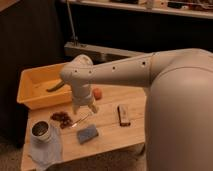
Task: Place apple in tray
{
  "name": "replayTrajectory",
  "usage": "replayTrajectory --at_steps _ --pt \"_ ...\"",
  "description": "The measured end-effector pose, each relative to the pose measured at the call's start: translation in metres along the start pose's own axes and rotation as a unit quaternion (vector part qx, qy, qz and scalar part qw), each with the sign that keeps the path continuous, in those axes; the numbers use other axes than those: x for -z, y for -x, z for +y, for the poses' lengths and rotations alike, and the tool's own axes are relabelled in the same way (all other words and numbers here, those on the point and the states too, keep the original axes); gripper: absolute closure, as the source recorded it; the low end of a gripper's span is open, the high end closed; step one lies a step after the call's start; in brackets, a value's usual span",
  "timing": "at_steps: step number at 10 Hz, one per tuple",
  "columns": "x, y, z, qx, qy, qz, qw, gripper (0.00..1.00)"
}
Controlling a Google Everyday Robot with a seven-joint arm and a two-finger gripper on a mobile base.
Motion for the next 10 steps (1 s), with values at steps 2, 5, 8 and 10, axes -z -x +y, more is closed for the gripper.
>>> replayTrajectory --at_steps 2,5,8,10 --pt "0.000 0.000 -0.001 -0.001 0.000 0.000 1.0000 0.35" --pt "-0.014 0.013 -0.033 -0.050 0.074 -0.023 0.9957 0.35" --pt "-0.031 0.056 -0.090 -0.100 0.145 -0.052 0.9829 0.35" --pt "-0.037 0.092 -0.128 -0.121 0.170 -0.069 0.9756 0.35"
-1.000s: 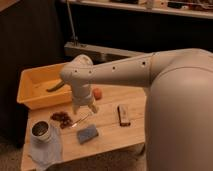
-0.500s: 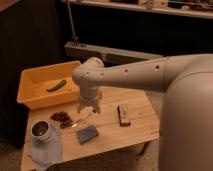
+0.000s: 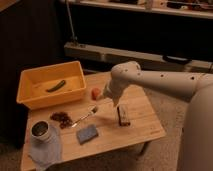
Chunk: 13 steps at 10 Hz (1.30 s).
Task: Place apple in tray
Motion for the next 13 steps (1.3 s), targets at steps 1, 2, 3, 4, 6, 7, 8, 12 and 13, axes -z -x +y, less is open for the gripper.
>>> replayTrajectory --at_steps 1,2,3,4,6,7,8,12,13 --pt "0.000 0.023 -0.012 -0.006 0.005 -0.007 0.9999 0.35" --pt "0.001 0.044 -0.023 -0.013 0.010 -0.013 0.9998 0.35" --pt "0.002 0.071 -0.037 -0.022 0.014 -0.022 0.9994 0.35" --pt "0.004 0.093 -0.047 -0.029 0.019 -0.028 0.9990 0.35" --pt "0.010 0.136 -0.064 -0.043 0.024 -0.042 0.9979 0.35" --pt "0.010 0.150 -0.069 -0.052 0.022 -0.045 0.9974 0.35" --pt "0.011 0.159 -0.072 -0.058 0.020 -0.047 0.9970 0.35" --pt "0.019 0.161 -0.078 -0.069 0.014 -0.054 0.9960 0.35" --pt "0.018 0.158 -0.078 -0.068 0.012 -0.054 0.9962 0.35"
